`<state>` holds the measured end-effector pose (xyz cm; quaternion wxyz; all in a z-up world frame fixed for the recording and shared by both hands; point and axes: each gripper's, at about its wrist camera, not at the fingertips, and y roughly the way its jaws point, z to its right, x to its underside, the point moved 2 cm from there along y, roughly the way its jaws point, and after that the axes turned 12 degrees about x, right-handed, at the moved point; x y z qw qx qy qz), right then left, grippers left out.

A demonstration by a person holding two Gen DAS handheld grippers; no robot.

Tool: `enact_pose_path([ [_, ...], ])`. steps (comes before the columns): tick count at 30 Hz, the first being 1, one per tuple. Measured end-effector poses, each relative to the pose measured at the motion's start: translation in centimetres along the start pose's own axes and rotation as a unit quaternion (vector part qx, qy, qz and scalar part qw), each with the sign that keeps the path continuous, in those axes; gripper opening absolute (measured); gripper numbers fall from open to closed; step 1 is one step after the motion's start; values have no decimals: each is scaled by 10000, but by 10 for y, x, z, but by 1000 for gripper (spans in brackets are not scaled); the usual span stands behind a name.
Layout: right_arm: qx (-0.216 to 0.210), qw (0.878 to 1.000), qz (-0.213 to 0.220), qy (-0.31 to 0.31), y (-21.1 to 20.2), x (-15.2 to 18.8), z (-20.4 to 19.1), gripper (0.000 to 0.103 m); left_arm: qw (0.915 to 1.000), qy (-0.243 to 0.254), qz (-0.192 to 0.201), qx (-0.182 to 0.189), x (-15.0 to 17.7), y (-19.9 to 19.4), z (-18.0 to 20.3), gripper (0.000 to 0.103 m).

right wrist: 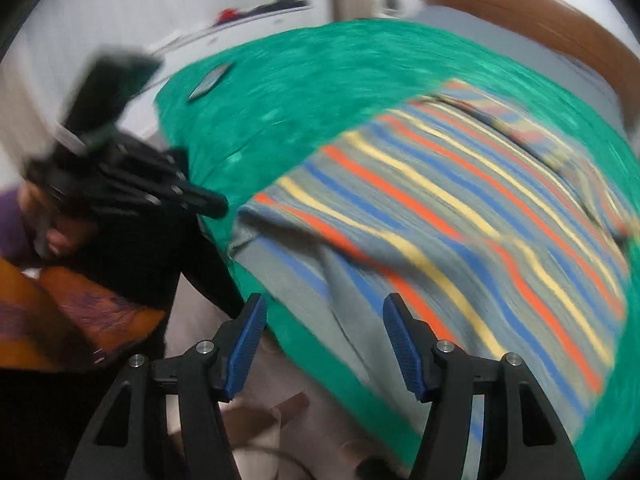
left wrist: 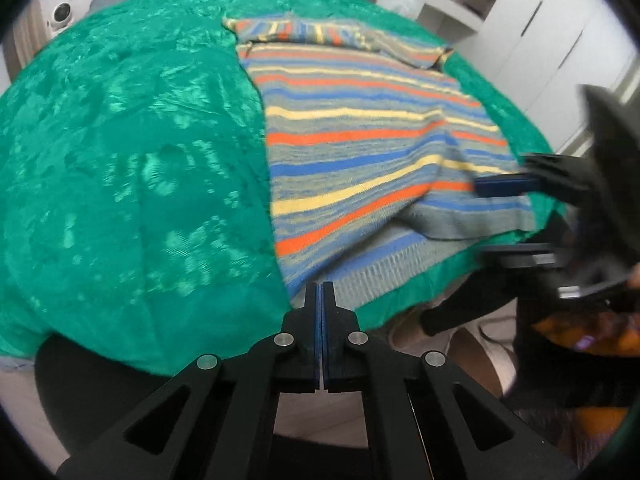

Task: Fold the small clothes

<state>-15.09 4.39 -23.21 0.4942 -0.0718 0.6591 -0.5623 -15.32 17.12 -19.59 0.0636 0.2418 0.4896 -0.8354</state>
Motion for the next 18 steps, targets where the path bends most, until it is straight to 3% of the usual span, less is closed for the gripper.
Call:
enact_pose_path([
  [2,198,9994,-14,-288,23,-8,-10,53,10000,-53,34,42,0,-2,1,0],
  [4,407,9979,-207,-456,48,-7,-9,23,10000,-62,-19,46,0,-4,0,0],
  [5,382,9979,-336,-401,54,-5,-5,3,10000,-31,-53,53,-1,-2,3,0],
  [6,296,9985,-357,-298,51,-5,-1,3,9999,47,-91,11,-1,-1,7,0],
  [10,-972,9925,-322,661,9,-6,21,3,9971,661,-376,27,7,16,33,3],
  [14,-1700,9699,-150,1735,-14,-12,59,3,9902,1221,-633,-258,6,46,55,24],
  [16,-1789,9671,-185,1800,-15,-11,67,3,9902,1204,-635,-296,2,52,56,29],
  [18,-1869,9721,-620,1277,-2,-12,51,6,9916,1133,-601,-160,0,48,56,30],
])
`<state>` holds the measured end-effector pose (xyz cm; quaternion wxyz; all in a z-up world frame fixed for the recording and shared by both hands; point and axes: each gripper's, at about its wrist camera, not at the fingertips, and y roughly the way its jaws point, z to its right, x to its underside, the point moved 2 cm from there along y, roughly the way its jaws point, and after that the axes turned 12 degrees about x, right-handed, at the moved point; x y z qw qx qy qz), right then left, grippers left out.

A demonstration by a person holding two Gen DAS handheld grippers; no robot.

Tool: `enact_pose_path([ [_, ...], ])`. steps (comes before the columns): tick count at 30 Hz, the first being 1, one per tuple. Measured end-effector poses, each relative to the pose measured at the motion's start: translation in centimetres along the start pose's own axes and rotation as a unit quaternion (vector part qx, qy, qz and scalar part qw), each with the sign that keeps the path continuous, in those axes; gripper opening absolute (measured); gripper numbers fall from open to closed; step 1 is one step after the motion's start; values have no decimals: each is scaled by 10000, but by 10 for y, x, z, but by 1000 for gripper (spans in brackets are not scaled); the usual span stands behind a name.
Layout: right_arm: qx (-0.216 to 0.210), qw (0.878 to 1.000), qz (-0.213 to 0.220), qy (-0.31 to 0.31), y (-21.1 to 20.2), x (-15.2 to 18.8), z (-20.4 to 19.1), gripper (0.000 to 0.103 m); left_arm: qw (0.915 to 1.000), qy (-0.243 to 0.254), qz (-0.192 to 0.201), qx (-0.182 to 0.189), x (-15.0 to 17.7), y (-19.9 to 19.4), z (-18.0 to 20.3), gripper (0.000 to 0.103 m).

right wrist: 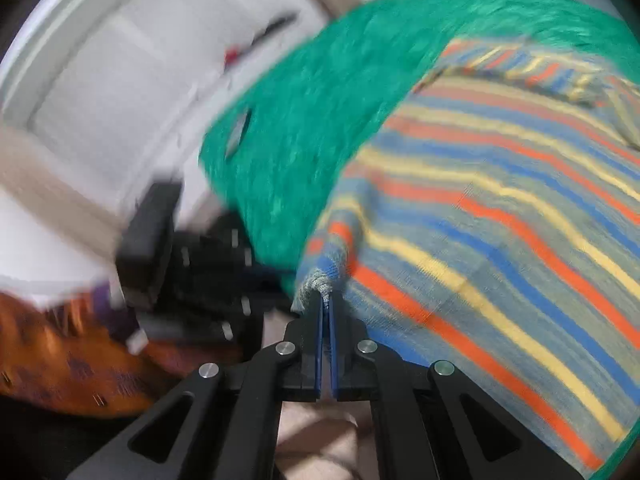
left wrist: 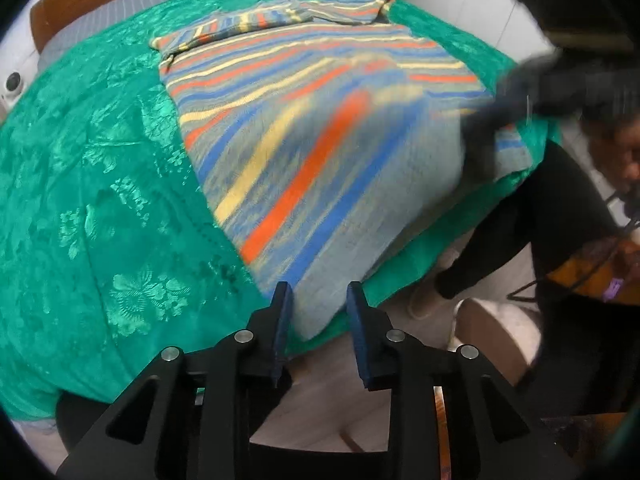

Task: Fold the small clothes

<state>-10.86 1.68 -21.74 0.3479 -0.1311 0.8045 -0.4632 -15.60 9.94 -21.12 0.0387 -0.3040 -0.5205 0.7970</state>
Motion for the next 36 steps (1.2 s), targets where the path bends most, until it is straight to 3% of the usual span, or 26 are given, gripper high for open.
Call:
enact_pose_path([
  [2,113,9984,-399,-372,23,9,-13,9,9993,-236,184,228,3,-11,-7,47],
  [4,-63,9947,-873,-535,48,30,-24,21,9971,-571,375,344,7,-23,-21,58],
  [5,-26,9932,-1011,-582,52,43,-27,27,9958,-739,408,349,9,-27,-28,60],
  [7,90,9946,-945,-411,34,66,-18,27,9943,-956,358,292,12,-27,-37,60],
  [10,352,9965,-331,688,-22,85,32,28,9923,-1223,45,184,8,-6,-45,60],
  [12,948,9797,133,1762,-70,106,86,45,9902,-1348,-285,215,6,16,-48,60],
  [15,1770,9511,109,2530,-97,137,142,51,9873,-1500,-517,88,3,36,-46,59],
  [16,1824,9478,-14,2615,-94,144,151,51,9863,-1568,-517,59,2,39,-46,54],
  [19,1510,9486,-157,2778,-70,149,160,50,9832,-1742,-480,263,-2,41,-44,5],
  [20,1385,9511,-190,2755,-59,145,160,48,9835,-1739,-450,227,-2,41,-44,4],
  [22,1671,9513,-560,2529,-38,144,156,12,9858,-1617,-445,-30,2,36,-40,3],
  [23,1934,9472,-679,2466,-38,148,158,4,9862,-1586,-452,-151,2,32,-40,3],
  [26,2419,9319,-693,2612,-63,159,158,3,9869,-1497,-397,-458,9,12,-39,2],
  [28,2693,9254,-592,2599,-80,163,156,3,9878,-1427,-427,-447,10,9,-37,2],
  [32,2892,9187,-816,2562,-54,161,158,3,9856,-1364,-713,-694,9,37,-41,2],
  [36,2919,9131,-842,2720,-38,165,164,3,9836,-1532,-675,-667,9,39,-43,4],
])
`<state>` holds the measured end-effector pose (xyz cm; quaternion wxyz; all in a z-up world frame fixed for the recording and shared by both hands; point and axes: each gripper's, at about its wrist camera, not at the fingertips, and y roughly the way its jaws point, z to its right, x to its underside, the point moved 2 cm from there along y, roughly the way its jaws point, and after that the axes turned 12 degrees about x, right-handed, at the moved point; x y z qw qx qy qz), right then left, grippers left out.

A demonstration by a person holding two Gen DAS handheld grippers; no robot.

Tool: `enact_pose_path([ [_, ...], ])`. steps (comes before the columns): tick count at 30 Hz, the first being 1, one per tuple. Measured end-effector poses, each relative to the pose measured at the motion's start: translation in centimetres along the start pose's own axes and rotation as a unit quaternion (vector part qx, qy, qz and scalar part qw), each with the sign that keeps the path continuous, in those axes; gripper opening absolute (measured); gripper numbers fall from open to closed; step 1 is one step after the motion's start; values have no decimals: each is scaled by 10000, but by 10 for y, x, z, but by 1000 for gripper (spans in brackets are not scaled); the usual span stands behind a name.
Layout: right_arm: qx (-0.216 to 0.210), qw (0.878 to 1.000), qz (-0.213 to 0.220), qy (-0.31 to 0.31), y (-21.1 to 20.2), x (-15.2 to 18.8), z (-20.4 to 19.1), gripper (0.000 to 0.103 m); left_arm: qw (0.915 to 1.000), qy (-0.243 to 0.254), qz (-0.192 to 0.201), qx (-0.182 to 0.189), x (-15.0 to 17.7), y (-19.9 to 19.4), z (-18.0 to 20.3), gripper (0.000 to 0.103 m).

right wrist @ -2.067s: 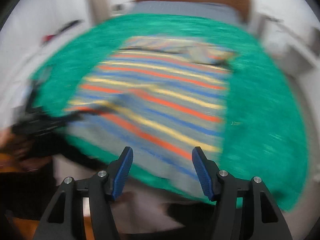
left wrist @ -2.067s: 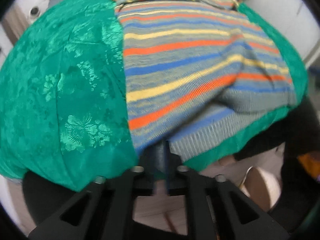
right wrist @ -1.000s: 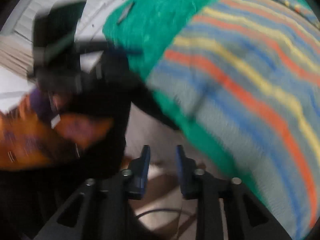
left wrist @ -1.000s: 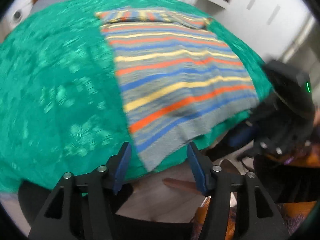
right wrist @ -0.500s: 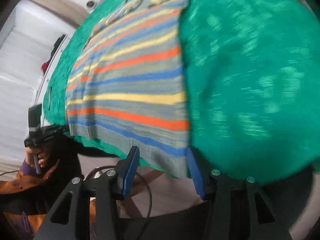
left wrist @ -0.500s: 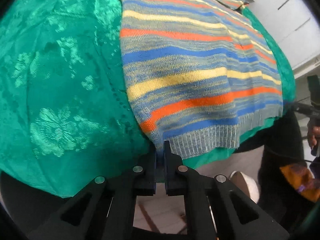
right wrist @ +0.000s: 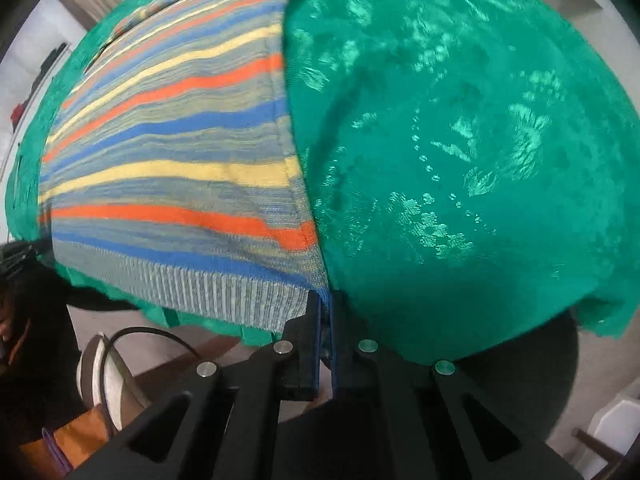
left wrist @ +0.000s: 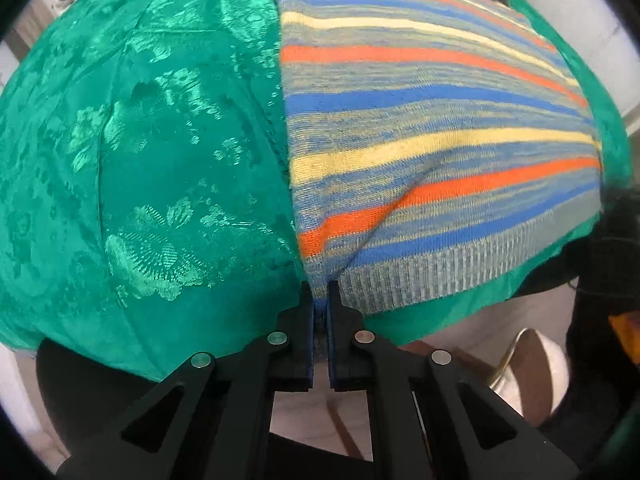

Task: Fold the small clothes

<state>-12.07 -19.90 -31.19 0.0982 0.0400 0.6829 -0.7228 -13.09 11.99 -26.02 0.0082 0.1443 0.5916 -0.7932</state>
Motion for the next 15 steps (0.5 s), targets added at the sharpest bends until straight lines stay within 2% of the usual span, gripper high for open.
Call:
enact_pose_path([
  [4,-24,9999,88,41,-7,5,0,4,9997,-161,98,138,9,-13,-8,14],
  [5,-53,9999,99,70,-11,7,-1,12,9995,-228,139,172,13,-18,-10,18],
  [6,-59,9999,116,103,-15,8,6,27,9992,-296,220,165,17,-26,-12,23],
  [7,-48,9997,187,151,-23,12,11,36,9989,-327,294,151,20,-33,-11,37],
  [8,22,9993,308,195,-32,17,21,54,9985,-353,403,125,24,-42,-12,52],
  [9,88,9989,409,220,-39,20,23,62,9974,-379,610,69,29,-57,-13,58],
  [11,268,9972,638,293,-55,26,28,64,9951,-389,906,-37,38,-79,-18,70],
  [15,597,9889,1209,617,-92,31,39,69,9846,-378,1631,-507,36,-121,-23,82],
])
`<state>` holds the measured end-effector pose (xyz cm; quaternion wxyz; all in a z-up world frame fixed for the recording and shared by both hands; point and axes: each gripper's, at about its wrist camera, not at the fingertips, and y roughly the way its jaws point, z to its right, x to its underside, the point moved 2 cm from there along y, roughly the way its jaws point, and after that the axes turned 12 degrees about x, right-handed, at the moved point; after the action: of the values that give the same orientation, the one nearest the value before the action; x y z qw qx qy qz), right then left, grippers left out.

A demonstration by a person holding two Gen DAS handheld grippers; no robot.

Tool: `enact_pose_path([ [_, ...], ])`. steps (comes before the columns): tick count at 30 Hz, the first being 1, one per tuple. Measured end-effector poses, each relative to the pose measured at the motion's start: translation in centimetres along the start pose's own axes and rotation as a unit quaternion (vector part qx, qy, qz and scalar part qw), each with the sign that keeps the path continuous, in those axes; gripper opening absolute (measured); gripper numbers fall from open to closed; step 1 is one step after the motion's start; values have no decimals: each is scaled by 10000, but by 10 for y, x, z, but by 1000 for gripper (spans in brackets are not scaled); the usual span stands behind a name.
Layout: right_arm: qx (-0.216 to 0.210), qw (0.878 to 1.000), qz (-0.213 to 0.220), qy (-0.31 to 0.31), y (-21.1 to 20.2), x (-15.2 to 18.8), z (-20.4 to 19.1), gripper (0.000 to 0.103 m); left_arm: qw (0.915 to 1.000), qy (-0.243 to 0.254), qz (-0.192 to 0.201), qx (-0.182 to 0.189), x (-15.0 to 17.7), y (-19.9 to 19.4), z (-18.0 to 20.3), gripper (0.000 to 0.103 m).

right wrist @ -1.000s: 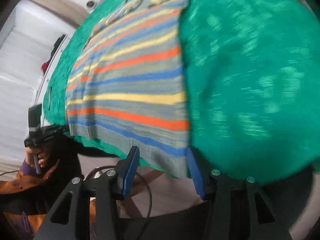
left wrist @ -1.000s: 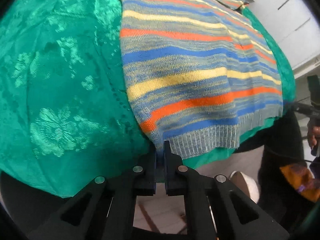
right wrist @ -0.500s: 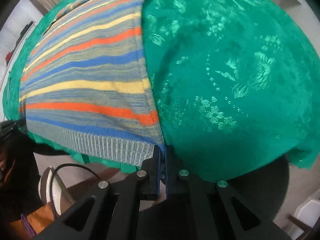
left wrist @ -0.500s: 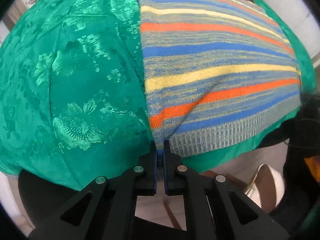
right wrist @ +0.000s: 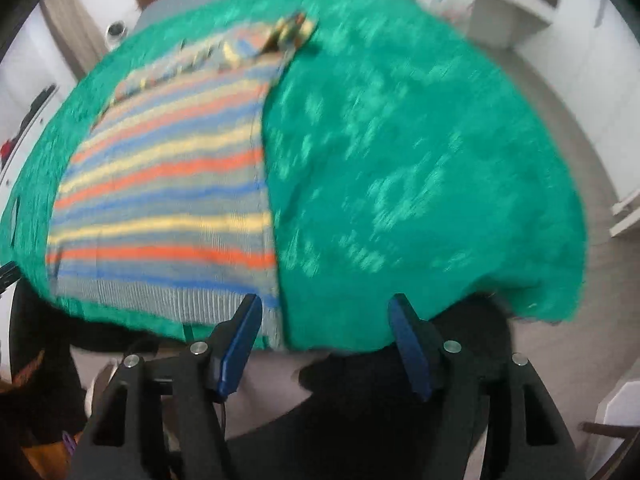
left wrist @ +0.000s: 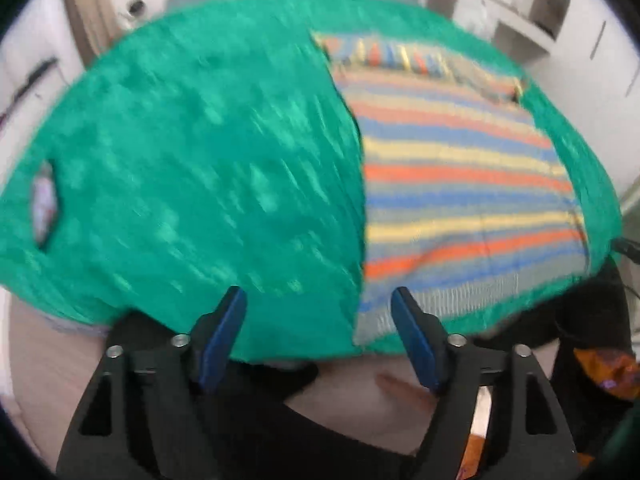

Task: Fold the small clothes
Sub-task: 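Open both tools to release the hem and pull back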

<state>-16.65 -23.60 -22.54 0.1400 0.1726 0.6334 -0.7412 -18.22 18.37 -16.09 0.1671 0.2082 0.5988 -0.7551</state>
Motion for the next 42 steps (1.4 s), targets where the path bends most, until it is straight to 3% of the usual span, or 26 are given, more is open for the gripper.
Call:
enact_pose_path([
  [4,458,9950,887,37,-38,-21,-3,78,9960,61,860,-247,-25,-31,6,92],
  [9,934,9769,1922,44,-83,-42,-19,91,9844,76,1750,-144,-58,-48,41,98],
  [15,812,9678,2371,250,-122,-48,-34,98,9669,150,2536,-242,-72,-61,76,101],
  [22,644,9713,2283,204,-126,-43,-68,98,9706,267,2385,-150,-67,-58,101,103],
  [28,183,9755,2193,-71,-125,-44,-90,98,9698,611,2304,-509,-58,-56,113,103],
  [35,189,9685,2446,-432,-134,-37,-112,102,9636,840,2377,-889,-54,-59,120,103],
  [42,60,9662,2512,-577,-135,-33,-122,103,9737,616,2073,-716,-55,-53,111,103],
])
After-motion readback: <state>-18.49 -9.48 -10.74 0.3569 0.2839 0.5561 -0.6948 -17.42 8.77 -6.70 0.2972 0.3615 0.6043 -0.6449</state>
